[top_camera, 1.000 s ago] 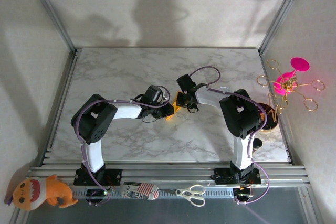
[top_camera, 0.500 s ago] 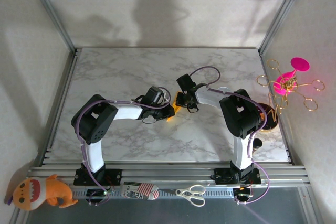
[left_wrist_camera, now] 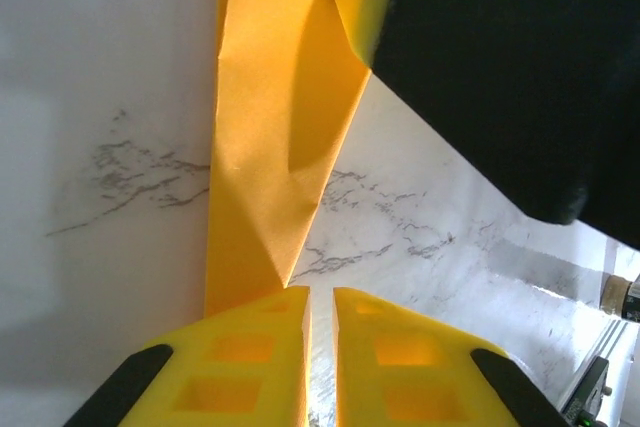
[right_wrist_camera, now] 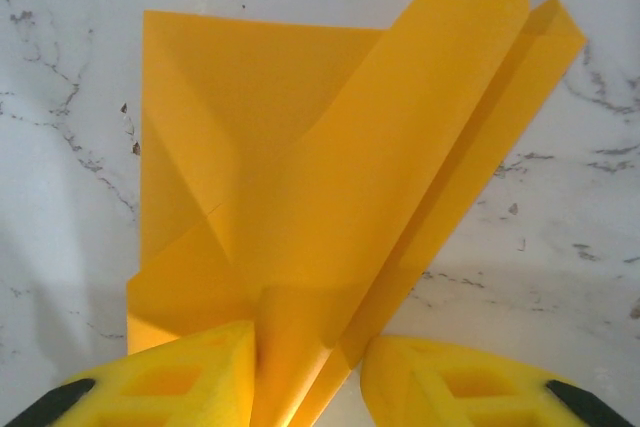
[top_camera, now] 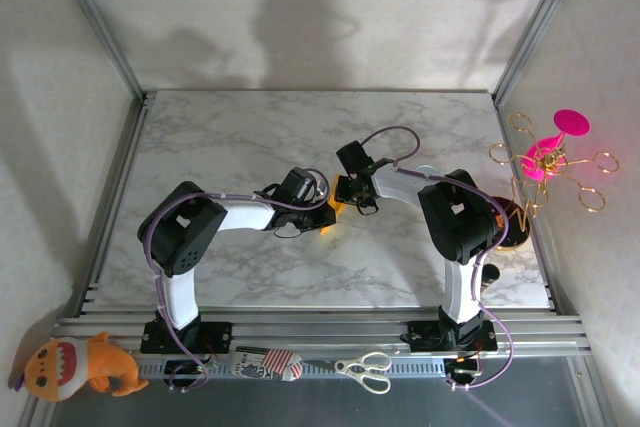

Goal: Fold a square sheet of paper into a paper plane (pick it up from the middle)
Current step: Fold the wing for the fifth time at the center of the table.

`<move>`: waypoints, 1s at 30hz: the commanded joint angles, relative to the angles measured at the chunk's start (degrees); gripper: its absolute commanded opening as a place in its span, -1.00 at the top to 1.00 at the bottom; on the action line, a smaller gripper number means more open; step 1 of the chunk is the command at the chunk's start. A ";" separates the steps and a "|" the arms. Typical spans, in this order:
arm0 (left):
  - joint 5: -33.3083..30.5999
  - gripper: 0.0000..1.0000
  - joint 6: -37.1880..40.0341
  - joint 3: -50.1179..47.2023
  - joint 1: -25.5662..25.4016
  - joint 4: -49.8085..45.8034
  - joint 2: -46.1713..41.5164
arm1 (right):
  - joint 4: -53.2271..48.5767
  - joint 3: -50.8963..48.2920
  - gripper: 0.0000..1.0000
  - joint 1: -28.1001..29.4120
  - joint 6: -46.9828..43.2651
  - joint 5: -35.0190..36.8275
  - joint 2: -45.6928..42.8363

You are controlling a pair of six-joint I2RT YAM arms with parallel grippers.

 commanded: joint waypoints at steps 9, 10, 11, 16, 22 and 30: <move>-5.18 0.58 0.56 1.68 0.00 -2.03 -4.76 | 3.92 -4.01 0.24 -0.13 -0.52 -2.31 9.44; -5.47 0.59 0.66 1.81 0.01 -2.22 -4.36 | 3.94 -4.06 0.23 -0.17 -0.52 -2.38 9.44; -5.49 0.59 0.76 2.01 0.01 -2.54 -3.79 | 3.94 -4.10 0.23 -0.20 -0.52 -2.35 9.42; -4.14 0.68 0.87 2.89 -0.59 -2.78 -0.88 | 4.05 -4.10 0.23 -0.20 -0.45 -2.45 9.41; -3.85 0.73 1.30 3.09 -1.22 -3.51 0.58 | 4.10 -4.14 0.24 -0.20 -0.33 -2.53 9.49; -5.15 0.76 1.73 3.13 -2.19 -4.69 1.03 | 4.01 -4.12 0.24 -0.20 -0.10 -2.50 9.73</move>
